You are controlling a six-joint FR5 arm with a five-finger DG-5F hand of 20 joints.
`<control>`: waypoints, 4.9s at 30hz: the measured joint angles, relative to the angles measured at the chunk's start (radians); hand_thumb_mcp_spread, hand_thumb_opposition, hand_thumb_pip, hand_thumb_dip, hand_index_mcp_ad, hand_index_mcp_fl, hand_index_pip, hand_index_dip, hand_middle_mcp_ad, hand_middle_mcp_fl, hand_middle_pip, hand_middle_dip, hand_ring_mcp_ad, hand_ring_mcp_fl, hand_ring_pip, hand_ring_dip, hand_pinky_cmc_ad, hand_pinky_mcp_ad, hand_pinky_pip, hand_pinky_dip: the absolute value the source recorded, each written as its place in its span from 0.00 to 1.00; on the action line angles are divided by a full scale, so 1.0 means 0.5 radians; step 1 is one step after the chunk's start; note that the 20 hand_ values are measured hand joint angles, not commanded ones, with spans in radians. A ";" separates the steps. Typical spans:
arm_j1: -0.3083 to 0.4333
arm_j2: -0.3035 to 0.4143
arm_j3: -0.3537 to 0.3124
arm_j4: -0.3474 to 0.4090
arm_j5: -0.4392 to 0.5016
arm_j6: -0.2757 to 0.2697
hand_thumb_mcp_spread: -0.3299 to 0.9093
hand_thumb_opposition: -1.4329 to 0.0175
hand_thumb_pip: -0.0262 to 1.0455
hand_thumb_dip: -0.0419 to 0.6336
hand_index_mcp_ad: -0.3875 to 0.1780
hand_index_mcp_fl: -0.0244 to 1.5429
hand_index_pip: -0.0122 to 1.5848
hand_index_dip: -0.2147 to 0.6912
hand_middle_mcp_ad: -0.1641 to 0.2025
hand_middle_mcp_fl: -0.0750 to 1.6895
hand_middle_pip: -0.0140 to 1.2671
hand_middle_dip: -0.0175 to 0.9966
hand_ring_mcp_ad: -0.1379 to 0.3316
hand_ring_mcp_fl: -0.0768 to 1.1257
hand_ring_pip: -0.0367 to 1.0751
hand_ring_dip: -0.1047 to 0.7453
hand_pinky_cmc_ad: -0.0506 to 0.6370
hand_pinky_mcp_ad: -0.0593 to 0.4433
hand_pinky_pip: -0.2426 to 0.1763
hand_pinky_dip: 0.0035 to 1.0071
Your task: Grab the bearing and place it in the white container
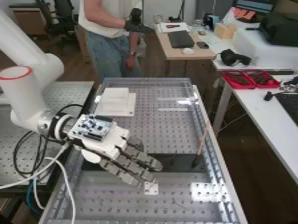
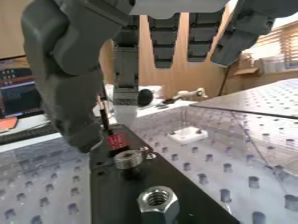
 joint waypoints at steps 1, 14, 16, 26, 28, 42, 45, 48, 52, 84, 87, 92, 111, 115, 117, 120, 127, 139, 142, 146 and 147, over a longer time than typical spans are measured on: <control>0.002 -0.001 -0.001 0.000 0.005 -0.001 0.66 0.43 0.47 0.46 0.55 0.15 0.82 0.64 0.70 0.05 0.13 0.19 0.64 0.07 0.11 0.15 0.53 0.44 0.37 0.17; 0.085 -0.053 -0.006 0.036 0.230 0.065 0.66 0.43 0.47 0.46 0.55 0.17 0.81 0.64 0.70 0.06 0.12 0.19 0.64 0.07 0.11 0.15 0.53 0.44 0.37 0.17; 0.089 -0.060 -0.007 0.042 0.240 0.064 0.66 0.43 0.47 0.46 0.55 0.18 0.82 0.64 0.69 0.06 0.13 0.20 0.64 0.07 0.11 0.15 0.53 0.44 0.37 0.17; 0.082 -0.091 -0.023 0.110 0.285 0.113 0.66 0.43 0.47 0.46 0.55 0.18 0.80 0.64 0.70 0.07 0.13 0.20 0.64 0.07 0.12 0.16 0.53 0.44 0.37 0.17; 0.074 -0.094 -0.023 0.111 0.282 0.120 0.66 0.43 0.47 0.46 0.55 0.18 0.80 0.64 0.69 0.07 0.13 0.20 0.64 0.07 0.12 0.16 0.53 0.44 0.37 0.17; 0.056 -0.113 -0.003 0.096 0.227 0.142 0.67 0.43 0.46 0.46 0.55 0.19 0.80 0.64 0.67 0.07 0.12 0.20 0.63 0.07 0.12 0.17 0.53 0.44 0.37 0.17; 0.054 -0.116 -0.002 0.099 0.221 0.145 0.67 0.43 0.46 0.46 0.55 0.19 0.80 0.64 0.67 0.07 0.12 0.20 0.63 0.07 0.12 0.17 0.53 0.44 0.37 0.17; 0.054 -0.121 -0.003 0.101 0.218 0.154 0.67 0.43 0.47 0.48 0.55 0.19 0.79 0.64 0.67 0.07 0.12 0.20 0.64 0.07 0.12 0.16 0.53 0.44 0.37 0.17; 0.055 -0.124 -0.005 0.105 0.214 0.154 0.66 0.42 0.47 0.48 0.55 0.20 0.79 0.64 0.67 0.07 0.12 0.20 0.63 0.07 0.12 0.17 0.53 0.44 0.37 0.17; 0.053 -0.173 -0.026 0.229 0.207 0.066 0.67 0.42 0.47 0.48 0.55 0.21 0.78 0.63 0.67 0.08 0.13 0.21 0.63 0.07 0.12 0.17 0.53 0.45 0.40 0.17; 0.052 -0.174 -0.026 0.232 0.205 0.072 0.67 0.42 0.47 0.48 0.55 0.21 0.78 0.63 0.67 0.08 0.13 0.21 0.63 0.07 0.12 0.17 0.53 0.45 0.40 0.17; 0.051 -0.177 -0.029 0.247 0.203 0.066 0.67 0.42 0.47 0.48 0.55 0.23 0.78 0.62 0.67 0.08 0.13 0.21 0.64 0.07 0.12 0.17 0.53 0.43 0.40 0.17; 0.047 -0.193 -0.026 0.282 0.183 0.041 0.70 0.40 0.45 0.48 0.56 0.26 0.82 0.61 0.67 0.13 0.13 0.22 0.64 0.08 0.13 0.18 0.53 0.41 0.47 0.17; 0.039 -0.194 -0.018 0.259 0.172 0.051 0.70 0.40 0.43 0.48 0.56 0.26 0.81 0.61 0.67 0.13 0.12 0.22 0.64 0.08 0.13 0.18 0.53 0.41 0.47 0.17; 0.039 -0.190 -0.019 0.251 0.165 0.057 0.70 0.40 0.44 0.49 0.56 0.26 0.80 0.61 0.67 0.13 0.12 0.22 0.64 0.08 0.13 0.18 0.53 0.41 0.47 0.17; 0.040 -0.187 -0.021 0.251 0.159 0.058 0.70 0.40 0.46 0.49 0.56 0.24 0.79 0.60 0.67 0.13 0.12 0.22 0.64 0.08 0.13 0.18 0.53 0.41 0.47 0.17; 0.046 -0.193 -0.020 0.253 0.164 0.052 0.69 0.41 0.49 0.50 0.55 0.23 0.78 0.58 0.67 0.13 0.12 0.22 0.64 0.08 0.13 0.18 0.53 0.41 0.47 0.17; 0.049 -0.187 -0.030 0.300 0.174 0.020 0.69 0.37 0.47 0.49 0.56 0.29 0.80 0.56 0.67 0.13 0.12 0.22 0.64 0.08 0.13 0.18 0.53 0.41 0.48 0.17; 0.048 -0.179 -0.033 0.308 0.173 0.017 0.68 0.35 0.47 0.49 0.56 0.29 0.81 0.56 0.67 0.13 0.12 0.22 0.64 0.08 0.13 0.18 0.53 0.41 0.50 0.17; 0.048 -0.171 -0.032 0.314 0.167 0.010 0.68 0.34 0.41 0.49 0.56 0.32 0.81 0.56 0.67 0.13 0.12 0.22 0.64 0.08 0.13 0.18 0.53 0.41 0.52 0.17; 0.047 -0.168 -0.030 0.312 0.165 0.011 0.68 0.34 0.41 0.49 0.56 0.32 0.81 0.56 0.67 0.12 0.12 0.22 0.64 0.10 0.13 0.18 0.53 0.41 0.52 0.17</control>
